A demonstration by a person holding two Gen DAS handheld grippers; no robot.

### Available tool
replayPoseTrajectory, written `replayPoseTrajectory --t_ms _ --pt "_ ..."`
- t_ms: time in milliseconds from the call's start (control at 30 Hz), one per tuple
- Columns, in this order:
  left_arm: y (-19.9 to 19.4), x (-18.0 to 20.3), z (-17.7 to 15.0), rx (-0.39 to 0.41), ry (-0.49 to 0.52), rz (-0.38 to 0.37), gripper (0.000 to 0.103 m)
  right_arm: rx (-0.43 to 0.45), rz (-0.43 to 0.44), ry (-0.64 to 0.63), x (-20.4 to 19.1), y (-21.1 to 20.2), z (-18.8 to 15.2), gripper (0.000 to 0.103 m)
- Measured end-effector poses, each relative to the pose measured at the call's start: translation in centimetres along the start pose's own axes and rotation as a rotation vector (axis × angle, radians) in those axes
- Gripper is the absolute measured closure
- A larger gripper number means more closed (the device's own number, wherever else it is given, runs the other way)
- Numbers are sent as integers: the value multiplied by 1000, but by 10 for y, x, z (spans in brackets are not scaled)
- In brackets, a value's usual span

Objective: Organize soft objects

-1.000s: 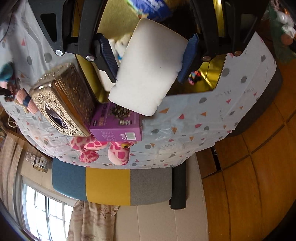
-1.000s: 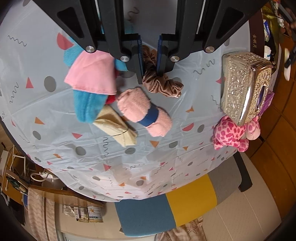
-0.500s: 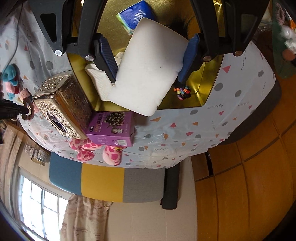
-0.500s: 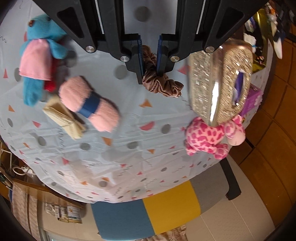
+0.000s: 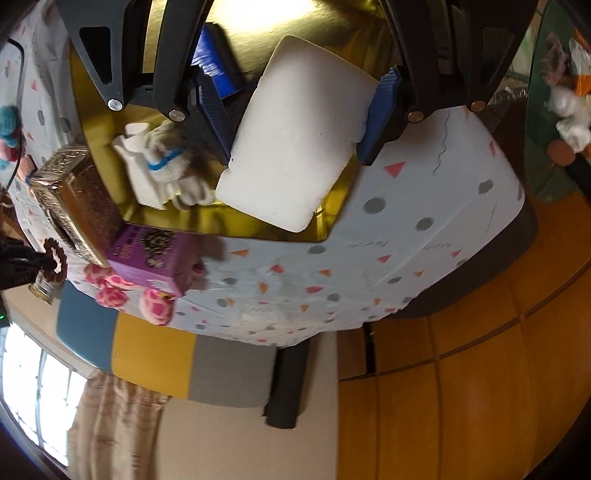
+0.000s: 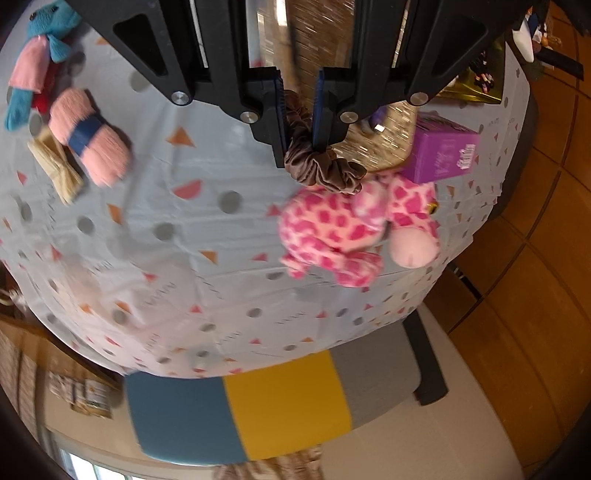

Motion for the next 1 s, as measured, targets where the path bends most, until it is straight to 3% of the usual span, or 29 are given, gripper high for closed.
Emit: replayPoseTrajectory --t_ms 367,633,1000 --pt "4 -23 -20 -40 -18 56 33 -29 131 -114 -97 21 -1 93" --pt "1 -28 -28 -48 -25 64 31 -100 265 -224 -151 10 -50 93" --pt "-7 -22 -30 -40 -38 50 20 -194 350 -307 -170 -25 -129 93"
Point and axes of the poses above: each gripper's, at about its wrist camera, not at the fingertips, and y roughly the way its jaws point, x to its right, z to its top, the point moved 7 cm from there along y, roughly the way its jaws point, and after that the axes turned 13 degrees about x, right-handed, at the moved point
